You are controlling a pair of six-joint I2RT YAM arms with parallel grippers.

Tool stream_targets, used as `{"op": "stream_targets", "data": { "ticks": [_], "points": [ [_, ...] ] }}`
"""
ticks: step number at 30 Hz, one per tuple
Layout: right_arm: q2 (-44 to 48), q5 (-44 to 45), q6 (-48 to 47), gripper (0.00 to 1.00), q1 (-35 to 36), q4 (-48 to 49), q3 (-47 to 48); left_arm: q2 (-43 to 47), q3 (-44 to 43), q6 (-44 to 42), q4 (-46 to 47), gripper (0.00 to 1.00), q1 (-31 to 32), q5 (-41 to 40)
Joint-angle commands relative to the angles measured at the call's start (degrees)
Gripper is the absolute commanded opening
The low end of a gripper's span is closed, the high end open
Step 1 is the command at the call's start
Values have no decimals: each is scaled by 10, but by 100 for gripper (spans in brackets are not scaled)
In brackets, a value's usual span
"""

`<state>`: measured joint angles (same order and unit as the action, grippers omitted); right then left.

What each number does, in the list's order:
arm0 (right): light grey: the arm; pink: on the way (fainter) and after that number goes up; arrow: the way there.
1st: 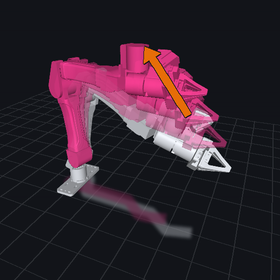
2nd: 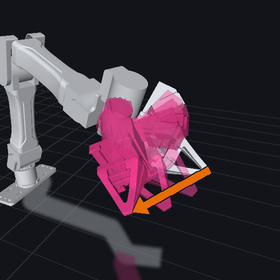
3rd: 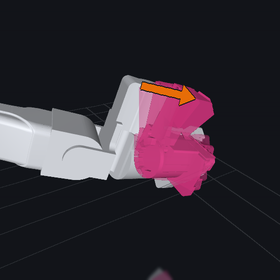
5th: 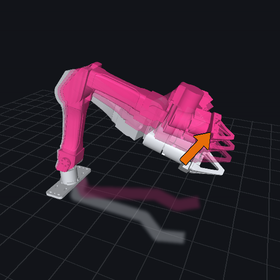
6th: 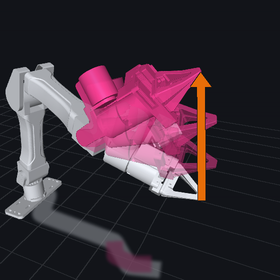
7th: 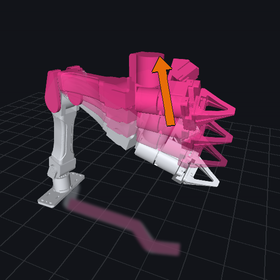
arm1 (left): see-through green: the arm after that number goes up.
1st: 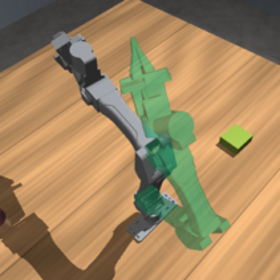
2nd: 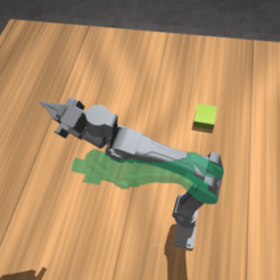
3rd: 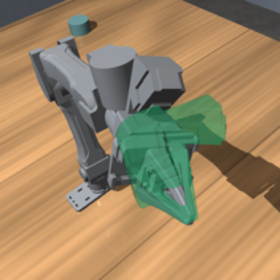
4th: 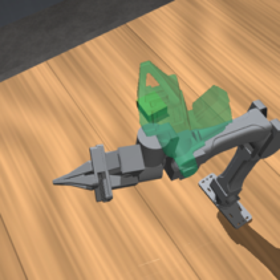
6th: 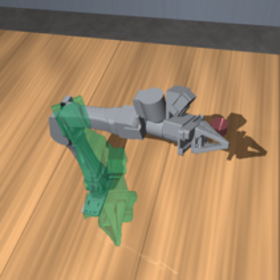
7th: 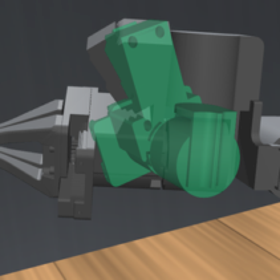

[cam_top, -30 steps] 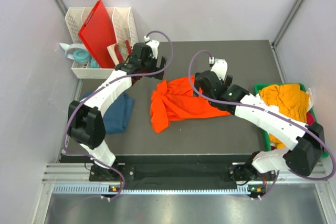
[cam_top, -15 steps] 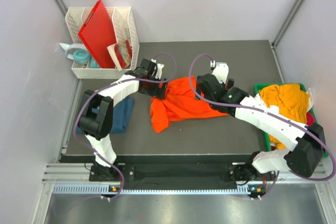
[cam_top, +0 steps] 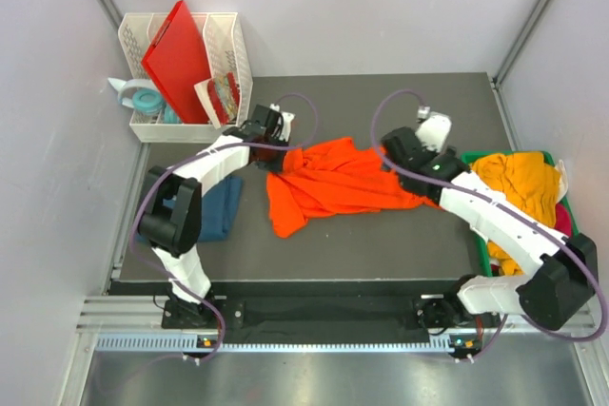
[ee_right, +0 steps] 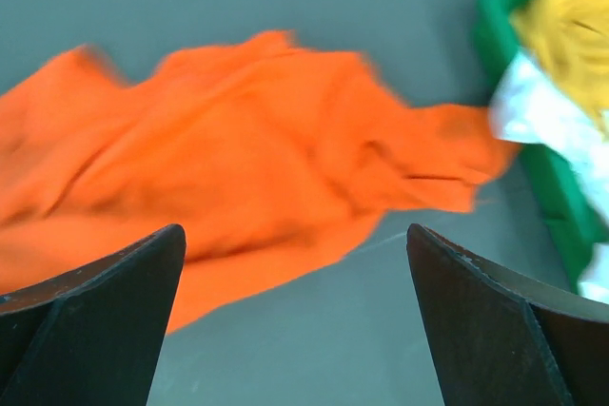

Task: Fold and stack the t-shirts
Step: Move the tshirt to the center of the board, then flatten out the tshirt

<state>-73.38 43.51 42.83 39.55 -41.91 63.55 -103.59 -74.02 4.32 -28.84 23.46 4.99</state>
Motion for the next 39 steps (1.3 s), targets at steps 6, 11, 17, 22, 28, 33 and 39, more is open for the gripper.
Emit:
{"op": "stream_targets", "data": {
  "ticks": [6, 11, 17, 22, 28, 33, 39],
  "points": [
    [-15, -116, -16, 93, -252, 98, -74, 107, -38, -12, -13, 0, -20, -29],
    [-131, -147, -49, 77, -253, 117, -27, 104, -22, -11, -24, 0, -20, -22],
    [-160, -170, -65, 76, -241, 171, -28, 111, -3, -19, -24, 0, -20, -24],
    [-202, -163, -75, 73, -242, 170, -19, 111, 3, -22, -24, 0, -20, -24],
    [-243, -185, -73, 57, -244, 166, -13, 114, 3, -28, -28, 0, -20, -31],
    [-239, -180, -77, 0, -247, 172, -16, 122, 3, -33, -31, 0, -22, -43],
    [-138, -109, -99, 0, -226, 159, 40, 143, -21, -38, -40, 0, -39, -81]
  ]
}}
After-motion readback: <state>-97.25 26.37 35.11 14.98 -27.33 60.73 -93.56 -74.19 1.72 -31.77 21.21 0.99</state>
